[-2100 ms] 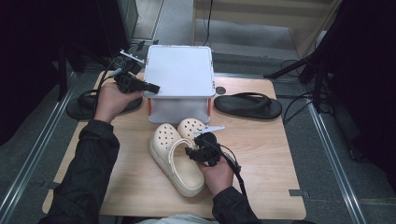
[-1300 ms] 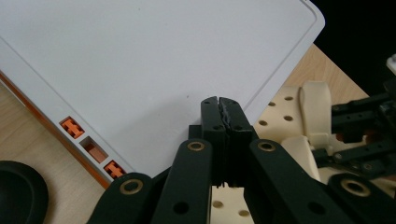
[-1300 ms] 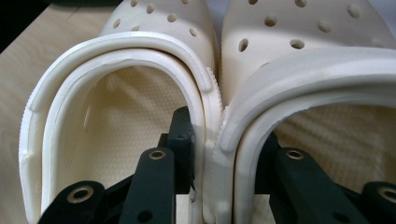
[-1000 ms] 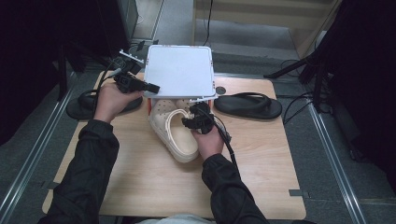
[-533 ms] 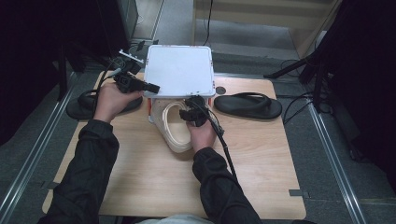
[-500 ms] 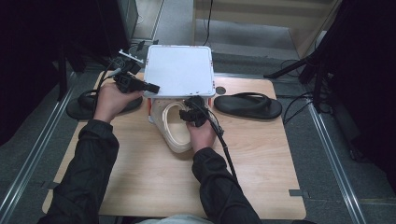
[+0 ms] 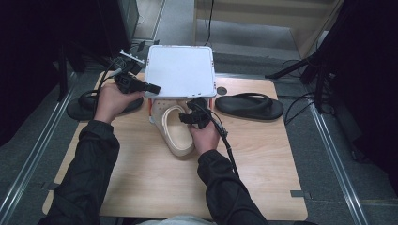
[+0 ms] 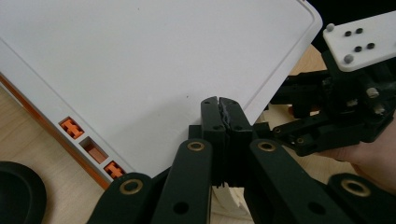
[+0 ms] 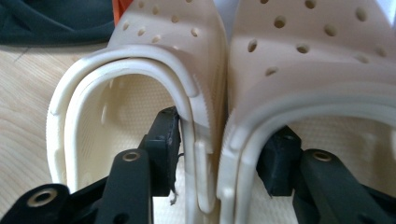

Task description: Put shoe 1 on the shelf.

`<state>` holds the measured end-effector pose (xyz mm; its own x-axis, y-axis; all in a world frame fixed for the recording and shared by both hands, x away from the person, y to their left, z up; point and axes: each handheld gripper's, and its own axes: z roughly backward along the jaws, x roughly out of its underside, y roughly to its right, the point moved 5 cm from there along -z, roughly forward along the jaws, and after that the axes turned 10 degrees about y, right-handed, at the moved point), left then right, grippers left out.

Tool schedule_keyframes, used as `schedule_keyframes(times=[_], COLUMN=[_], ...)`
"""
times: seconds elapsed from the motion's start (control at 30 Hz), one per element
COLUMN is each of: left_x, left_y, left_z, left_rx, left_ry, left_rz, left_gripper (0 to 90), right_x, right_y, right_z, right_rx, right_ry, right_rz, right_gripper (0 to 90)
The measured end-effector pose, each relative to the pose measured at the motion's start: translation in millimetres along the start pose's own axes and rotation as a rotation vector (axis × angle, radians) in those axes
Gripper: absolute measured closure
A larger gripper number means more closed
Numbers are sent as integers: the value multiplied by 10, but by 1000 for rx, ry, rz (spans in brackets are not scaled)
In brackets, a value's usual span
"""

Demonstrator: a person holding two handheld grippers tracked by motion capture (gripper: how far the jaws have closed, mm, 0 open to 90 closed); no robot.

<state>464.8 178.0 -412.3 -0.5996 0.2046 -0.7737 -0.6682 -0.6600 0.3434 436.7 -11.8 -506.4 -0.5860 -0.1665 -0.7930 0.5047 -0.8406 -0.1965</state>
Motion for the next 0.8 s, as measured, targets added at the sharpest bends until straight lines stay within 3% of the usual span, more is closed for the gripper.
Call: schedule_keyframes(times=[0.23,0.27,0.37,0.53,0.63,0.8], left_x=[1,1,1,1,1,2], left_y=[2,2,2,3,2,0], left_z=[1,0,0,0,-2,0], left_rx=[-4,-4,-3,-5,-2,1], left_ry=[1,1,0,0,1,2], left_rz=[0,0,0,1,3,7], left_gripper=[897,897,897,897,897,897], right_x=[17,34,53,137,243,433], right_y=[27,34,34,21,6,-45], right_z=[195,267,350,535,646,735], right_rx=[-16,-11,-19,-62,-113,-154], right_ry=[-10,-14,-12,-8,11,12], right_rz=[16,44,56,45,20,25], right_gripper=[549,557,589,696,797,855])
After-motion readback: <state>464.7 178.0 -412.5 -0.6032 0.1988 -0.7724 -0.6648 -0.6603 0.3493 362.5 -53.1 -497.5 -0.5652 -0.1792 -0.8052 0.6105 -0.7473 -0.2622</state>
